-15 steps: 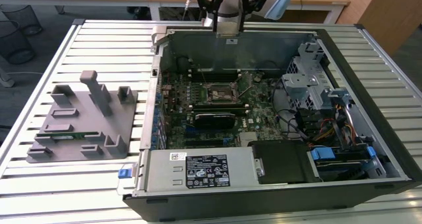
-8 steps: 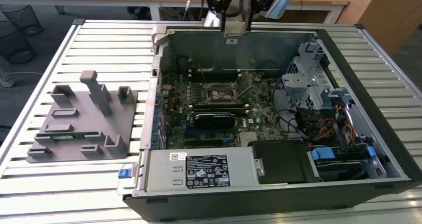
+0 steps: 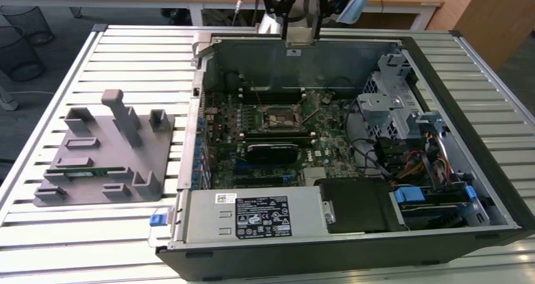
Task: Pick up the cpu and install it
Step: 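Place the cpu into insertion slot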
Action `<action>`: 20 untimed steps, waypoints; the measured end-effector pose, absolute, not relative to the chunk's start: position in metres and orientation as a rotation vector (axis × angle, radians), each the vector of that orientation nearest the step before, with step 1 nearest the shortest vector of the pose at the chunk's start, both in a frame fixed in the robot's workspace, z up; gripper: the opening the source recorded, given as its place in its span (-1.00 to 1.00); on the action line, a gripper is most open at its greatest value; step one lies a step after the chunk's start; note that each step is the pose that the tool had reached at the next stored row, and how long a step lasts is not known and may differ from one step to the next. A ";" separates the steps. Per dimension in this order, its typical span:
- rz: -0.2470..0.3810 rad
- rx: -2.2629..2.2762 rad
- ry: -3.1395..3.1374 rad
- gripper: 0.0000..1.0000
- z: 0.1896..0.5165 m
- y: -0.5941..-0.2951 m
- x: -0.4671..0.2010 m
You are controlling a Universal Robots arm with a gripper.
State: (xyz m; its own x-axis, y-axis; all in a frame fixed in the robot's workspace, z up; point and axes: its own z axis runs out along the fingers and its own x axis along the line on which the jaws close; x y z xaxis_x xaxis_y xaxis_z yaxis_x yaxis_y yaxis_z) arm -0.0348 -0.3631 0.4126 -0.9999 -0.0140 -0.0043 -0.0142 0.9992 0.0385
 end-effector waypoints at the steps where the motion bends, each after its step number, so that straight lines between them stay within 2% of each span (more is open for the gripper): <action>1: 0.060 -0.030 3.137 0.06 0.413 -0.363 -0.035; 20: 0.061 -0.429 3.113 0.06 0.412 -0.363 -0.035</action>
